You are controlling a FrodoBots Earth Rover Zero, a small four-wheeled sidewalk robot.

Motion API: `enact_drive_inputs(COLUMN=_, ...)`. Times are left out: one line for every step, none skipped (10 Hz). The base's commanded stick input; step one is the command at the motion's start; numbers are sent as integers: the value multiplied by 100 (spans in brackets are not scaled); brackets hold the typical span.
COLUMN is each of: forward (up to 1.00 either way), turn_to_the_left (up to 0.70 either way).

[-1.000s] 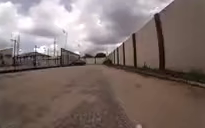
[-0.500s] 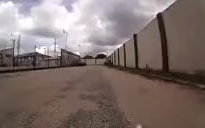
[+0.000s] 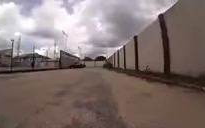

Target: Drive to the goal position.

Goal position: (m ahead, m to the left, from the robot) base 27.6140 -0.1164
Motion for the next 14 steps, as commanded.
enact_drive_inputs(forward=50, turn_to_the_left=-1)
enact_drive_inputs(forward=50, turn_to_the_left=-1)
enact_drive_inputs(forward=50, turn_to_the_left=-1)
enact_drive_inputs(forward=50, turn_to_the_left=-1)
enact_drive_inputs(forward=50, turn_to_the_left=-1)
enact_drive_inputs(forward=50, turn_to_the_left=-1)
enact_drive_inputs(forward=50, turn_to_the_left=-1)
enact_drive_inputs(forward=50, turn_to_the_left=-1)
enact_drive_inputs(forward=50, turn_to_the_left=-1)
enact_drive_inputs(forward=50, turn_to_the_left=-1)
enact_drive_inputs(forward=50, turn_to_the_left=-1)
enact_drive_inputs(forward=50, turn_to_the_left=-1)
enact_drive_inputs(forward=50, turn_to_the_left=-1)
enact_drive_inputs(forward=50, turn_to_the_left=-1)
